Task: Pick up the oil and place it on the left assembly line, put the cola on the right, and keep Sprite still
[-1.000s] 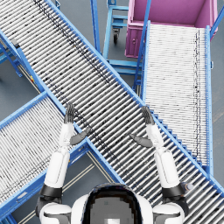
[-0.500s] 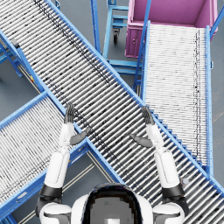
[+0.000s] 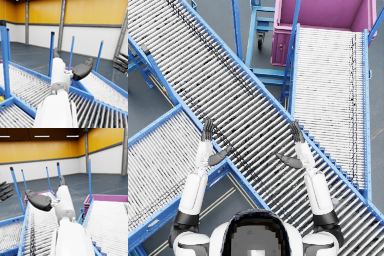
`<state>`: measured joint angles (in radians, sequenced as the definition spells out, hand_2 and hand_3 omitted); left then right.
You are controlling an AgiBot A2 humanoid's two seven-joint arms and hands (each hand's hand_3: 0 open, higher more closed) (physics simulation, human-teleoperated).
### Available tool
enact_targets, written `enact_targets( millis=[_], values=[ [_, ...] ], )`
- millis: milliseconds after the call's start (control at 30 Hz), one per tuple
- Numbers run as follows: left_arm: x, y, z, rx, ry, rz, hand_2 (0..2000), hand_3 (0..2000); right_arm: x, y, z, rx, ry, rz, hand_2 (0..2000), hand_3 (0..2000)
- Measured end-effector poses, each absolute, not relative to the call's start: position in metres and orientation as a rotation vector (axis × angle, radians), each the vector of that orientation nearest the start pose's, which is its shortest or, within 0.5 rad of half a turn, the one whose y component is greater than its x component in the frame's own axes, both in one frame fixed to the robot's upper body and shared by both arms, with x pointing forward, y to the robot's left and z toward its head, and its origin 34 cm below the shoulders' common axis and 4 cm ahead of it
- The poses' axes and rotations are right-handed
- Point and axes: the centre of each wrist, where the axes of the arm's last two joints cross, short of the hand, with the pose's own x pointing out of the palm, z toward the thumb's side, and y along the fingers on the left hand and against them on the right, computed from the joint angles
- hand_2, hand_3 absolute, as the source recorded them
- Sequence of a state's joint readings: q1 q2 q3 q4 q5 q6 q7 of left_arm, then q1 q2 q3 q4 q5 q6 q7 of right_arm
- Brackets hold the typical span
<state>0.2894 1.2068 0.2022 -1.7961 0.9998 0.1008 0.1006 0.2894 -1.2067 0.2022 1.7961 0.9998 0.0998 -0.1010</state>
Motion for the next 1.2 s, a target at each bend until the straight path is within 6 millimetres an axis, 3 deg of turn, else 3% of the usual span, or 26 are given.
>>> enact_targets(
  millis=[867,1100,1200],
  values=[
    [0.256,0.198,0.228,0.112,-0.434,-1.818,0,0,0.257,-0.198,0.226,-0.135,-0.424,1.918,0,0],
    [0.256,0.205,0.266,0.253,-0.639,-1.789,0,0,0.254,-0.196,0.259,-0.232,-0.618,1.839,0,0],
    [0.257,0.212,0.284,0.418,-0.615,-1.713,0,0,0.253,-0.2,0.273,-0.349,-0.62,1.782,0,0]
  ],
)
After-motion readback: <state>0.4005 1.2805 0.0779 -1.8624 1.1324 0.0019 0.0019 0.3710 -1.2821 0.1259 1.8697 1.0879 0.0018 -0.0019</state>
